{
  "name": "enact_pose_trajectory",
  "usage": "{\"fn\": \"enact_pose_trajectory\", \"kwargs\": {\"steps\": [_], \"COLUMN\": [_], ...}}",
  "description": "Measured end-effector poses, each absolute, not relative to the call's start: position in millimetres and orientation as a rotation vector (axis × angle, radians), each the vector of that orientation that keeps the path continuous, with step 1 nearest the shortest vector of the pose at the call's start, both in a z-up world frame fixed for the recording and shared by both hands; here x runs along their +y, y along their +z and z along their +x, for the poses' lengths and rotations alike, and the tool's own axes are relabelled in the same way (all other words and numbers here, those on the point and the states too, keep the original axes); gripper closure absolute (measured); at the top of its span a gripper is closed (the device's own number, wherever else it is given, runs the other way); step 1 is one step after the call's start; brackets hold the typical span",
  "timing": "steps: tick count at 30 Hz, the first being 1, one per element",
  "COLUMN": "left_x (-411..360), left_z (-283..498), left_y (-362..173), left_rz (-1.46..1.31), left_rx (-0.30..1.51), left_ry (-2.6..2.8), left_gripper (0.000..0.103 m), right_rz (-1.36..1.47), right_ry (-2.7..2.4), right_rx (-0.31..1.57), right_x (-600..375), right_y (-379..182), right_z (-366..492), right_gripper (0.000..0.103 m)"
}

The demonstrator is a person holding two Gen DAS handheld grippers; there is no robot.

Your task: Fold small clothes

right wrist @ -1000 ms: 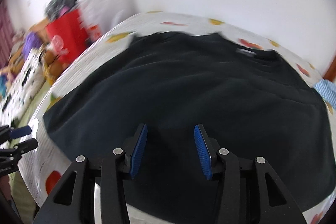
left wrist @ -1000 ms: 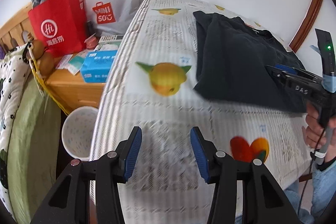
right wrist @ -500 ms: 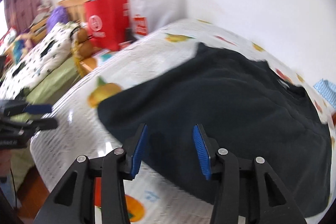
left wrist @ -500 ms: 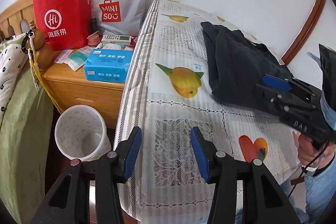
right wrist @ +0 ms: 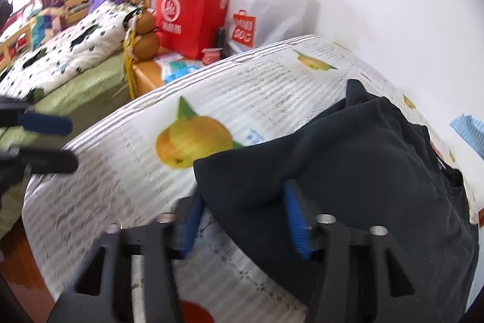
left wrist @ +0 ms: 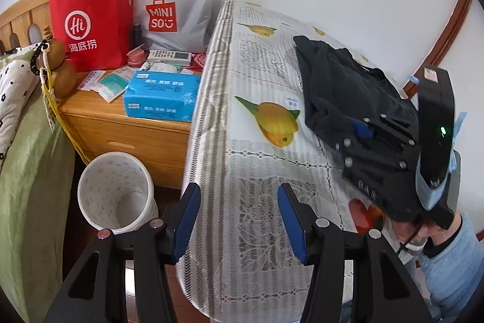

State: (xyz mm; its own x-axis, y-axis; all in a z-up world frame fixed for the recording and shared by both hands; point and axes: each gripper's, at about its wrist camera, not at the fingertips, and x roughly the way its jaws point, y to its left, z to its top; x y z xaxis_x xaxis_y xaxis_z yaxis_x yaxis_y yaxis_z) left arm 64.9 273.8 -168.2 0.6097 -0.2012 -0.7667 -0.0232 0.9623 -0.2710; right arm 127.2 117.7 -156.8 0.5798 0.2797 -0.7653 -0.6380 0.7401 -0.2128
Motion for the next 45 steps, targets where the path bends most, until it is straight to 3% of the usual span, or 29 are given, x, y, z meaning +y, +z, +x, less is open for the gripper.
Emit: {"fn": "enact_pose_trajectory", "kwargs": {"steps": [3,11,17,25,34,42,44,45], "left_x": [258,192,143,94,16,-26,-31,-31], "left_z": [70,99,118,130,115,126,130,132], "left_y": [-165,-164,-166,-156,-151,-168,-170,-171], "left_rz": [-0.242,-0.131,0.022,-0.057,-0.058,0.054,0.042,0.036], "left_rx": [0.913,0.930,0.903,0.869,0.819,0.868,0.878,0.882], "left_ry": [-0.122,-0.137,-0.084,-0.213,-0.471,-0.441,-0.433,-0.425], "left_gripper": [0.052,0.052,0.052,0.052,0.045,0.045,0.045,0.045], "right_rz": [-0.428,-0.138,0.050,0.240,0.217,0.220,0.224,0.223], "right_ry": [0.569,0.538,0.424,0.267,0.214,0.257,0.279,0.289], "right_rx": [0.796,0.604,0.507,0.602,0.752,0.760,0.766,0.771], "right_x": [106,26,-79,-205,-241,-248,-248,-248], "right_y": [-148,-69,-43,-80,-140,-129,-126,-127], "right_z": [140,148,158,161,152,155,159,163], "right_gripper": [0.085,0.087,0.087,0.087,0.086,0.071,0.057,0.055]}}
